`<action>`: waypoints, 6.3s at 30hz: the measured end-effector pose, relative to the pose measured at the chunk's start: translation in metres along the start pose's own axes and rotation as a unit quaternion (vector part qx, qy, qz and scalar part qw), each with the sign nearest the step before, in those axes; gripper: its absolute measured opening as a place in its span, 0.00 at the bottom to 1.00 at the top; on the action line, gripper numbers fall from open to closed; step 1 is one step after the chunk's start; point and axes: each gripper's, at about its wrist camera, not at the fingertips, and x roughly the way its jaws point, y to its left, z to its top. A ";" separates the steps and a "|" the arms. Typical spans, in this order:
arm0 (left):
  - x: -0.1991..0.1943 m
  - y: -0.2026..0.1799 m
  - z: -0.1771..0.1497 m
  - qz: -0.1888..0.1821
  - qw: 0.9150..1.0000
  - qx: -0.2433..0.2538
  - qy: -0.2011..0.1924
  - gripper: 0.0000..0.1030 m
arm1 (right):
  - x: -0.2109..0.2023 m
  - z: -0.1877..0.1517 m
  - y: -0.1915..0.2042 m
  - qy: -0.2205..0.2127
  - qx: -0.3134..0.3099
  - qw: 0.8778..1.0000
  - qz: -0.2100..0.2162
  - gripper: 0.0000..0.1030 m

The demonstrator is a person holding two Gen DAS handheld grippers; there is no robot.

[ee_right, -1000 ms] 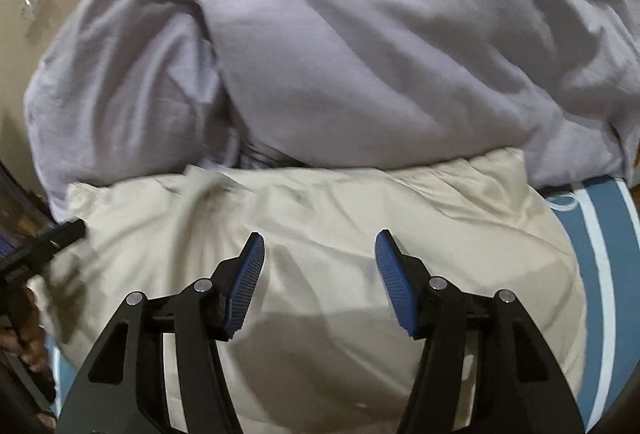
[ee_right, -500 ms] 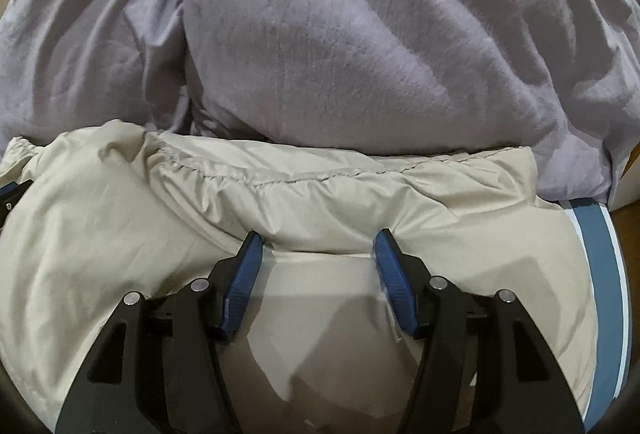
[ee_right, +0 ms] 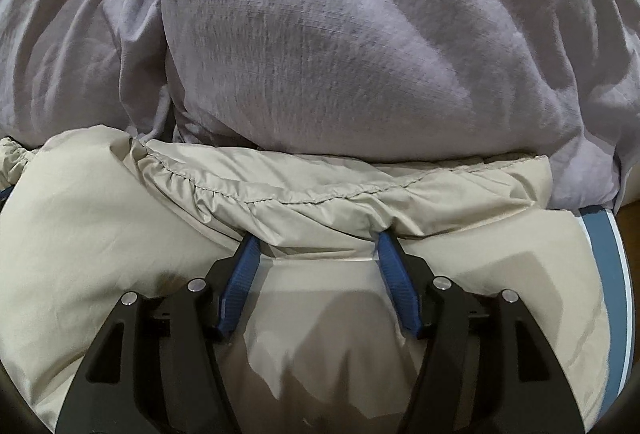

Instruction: Fold large clothes

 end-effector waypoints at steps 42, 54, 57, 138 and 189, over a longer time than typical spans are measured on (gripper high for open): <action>0.022 -0.067 -0.014 -0.023 1.000 0.010 -0.005 0.90 | 0.018 -0.009 0.066 -0.028 0.034 0.998 0.037 0.94; 0.047 -0.072 -0.011 -0.018 1.000 0.002 -0.007 0.90 | 0.044 -0.019 0.058 -0.031 0.039 0.998 0.035 0.96; 0.045 -0.075 -0.013 -0.015 1.000 0.002 -0.007 0.90 | 0.049 -0.016 0.057 -0.027 0.041 0.998 0.037 0.97; -0.035 0.139 -0.099 0.007 0.964 -0.246 0.105 0.85 | -0.029 -0.154 -0.207 0.076 0.364 0.926 0.069 0.71; -0.150 0.230 -0.183 -0.002 0.961 -0.268 0.068 0.75 | -0.151 -0.174 -0.069 -0.007 0.149 0.989 -0.010 0.63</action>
